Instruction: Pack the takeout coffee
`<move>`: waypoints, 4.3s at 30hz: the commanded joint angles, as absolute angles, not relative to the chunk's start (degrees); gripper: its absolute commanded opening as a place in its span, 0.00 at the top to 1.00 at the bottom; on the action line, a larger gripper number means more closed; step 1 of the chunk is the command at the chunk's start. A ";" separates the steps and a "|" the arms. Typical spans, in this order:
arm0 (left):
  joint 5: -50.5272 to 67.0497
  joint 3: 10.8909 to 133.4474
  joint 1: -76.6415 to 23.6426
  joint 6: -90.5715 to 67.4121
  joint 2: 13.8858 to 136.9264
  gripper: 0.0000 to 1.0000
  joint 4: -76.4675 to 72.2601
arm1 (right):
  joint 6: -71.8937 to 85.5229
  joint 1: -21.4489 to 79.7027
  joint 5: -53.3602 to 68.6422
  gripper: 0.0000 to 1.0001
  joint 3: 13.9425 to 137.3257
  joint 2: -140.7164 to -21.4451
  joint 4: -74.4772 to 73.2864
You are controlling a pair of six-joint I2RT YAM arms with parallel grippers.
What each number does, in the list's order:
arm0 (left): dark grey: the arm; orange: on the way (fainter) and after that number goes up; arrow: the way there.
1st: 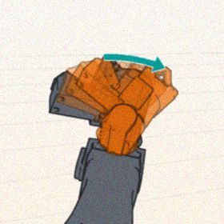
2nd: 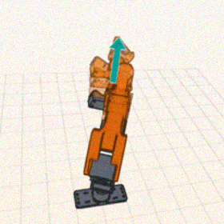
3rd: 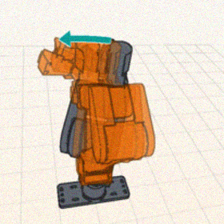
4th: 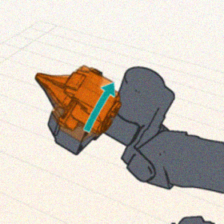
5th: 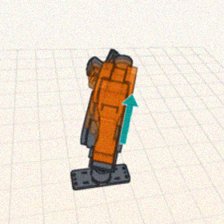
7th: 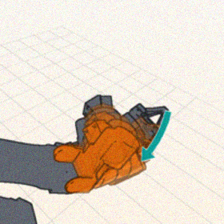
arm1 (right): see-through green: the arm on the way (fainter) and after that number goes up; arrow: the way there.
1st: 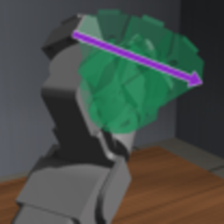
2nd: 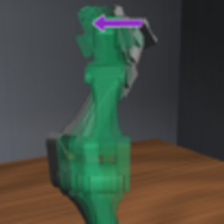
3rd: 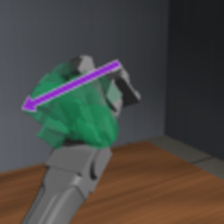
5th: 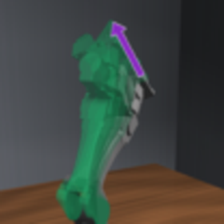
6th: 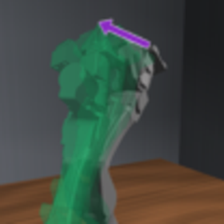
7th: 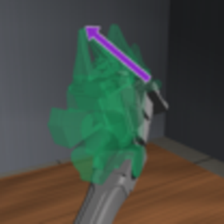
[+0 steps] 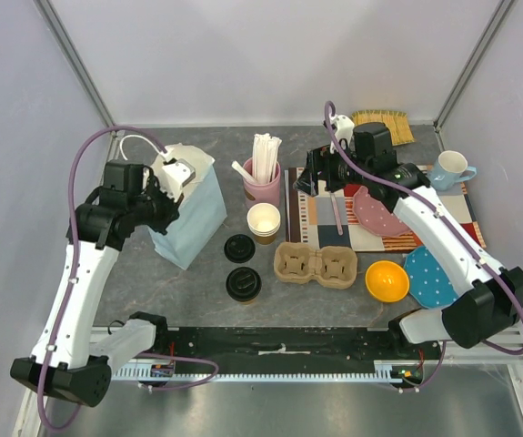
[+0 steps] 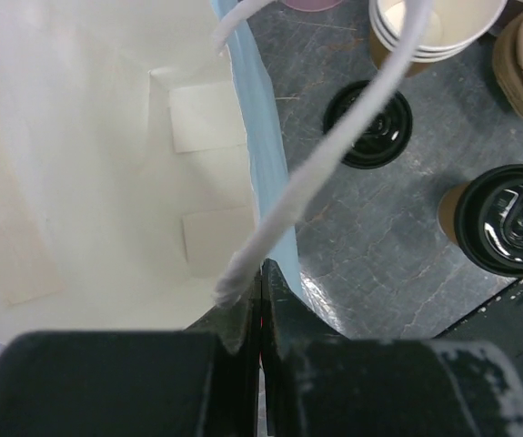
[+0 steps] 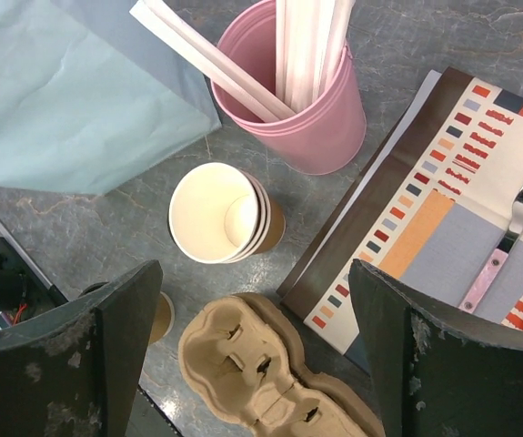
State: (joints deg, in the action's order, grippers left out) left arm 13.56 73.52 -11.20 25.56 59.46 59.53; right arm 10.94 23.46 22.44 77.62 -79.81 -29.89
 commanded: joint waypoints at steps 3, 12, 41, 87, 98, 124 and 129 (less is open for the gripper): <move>19.34 72.95 -10.81 33.03 54.14 0.98 63.79 | 12.22 23.29 22.94 0.08 78.58 -76.91 -27.51; 14.76 76.46 -7.82 53.70 54.75 0.98 69.69 | 12.74 23.47 24.34 0.06 79.37 -78.22 -27.33; 17.92 79.80 -7.21 44.04 51.68 0.06 63.90 | 12.74 23.64 -4.47 0.20 73.31 -77.79 -46.31; 30.58 70.66 -57.92 37.88 95.27 0.48 30.04 | 12.83 13.98 1.58 0.16 60.03 -63.11 -42.54; 27.86 72.68 -57.92 32.26 100.19 0.53 29.09 | 12.83 13.97 1.93 0.16 59.76 -62.67 -42.63; 25.68 76.82 -57.66 29.88 96.69 0.98 33.58 | 12.30 13.89 2.81 0.15 59.85 -61.96 -42.80; 22.50 75.85 -57.66 31.81 91.77 0.98 32.52 | 13.01 13.97 2.99 0.15 60.99 -61.44 -42.45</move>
State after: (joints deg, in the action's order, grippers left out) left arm 25.19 74.43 -57.63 31.77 98.06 34.13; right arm 12.27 14.24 2.74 59.48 -62.61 -44.18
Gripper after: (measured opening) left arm 0.045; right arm 0.852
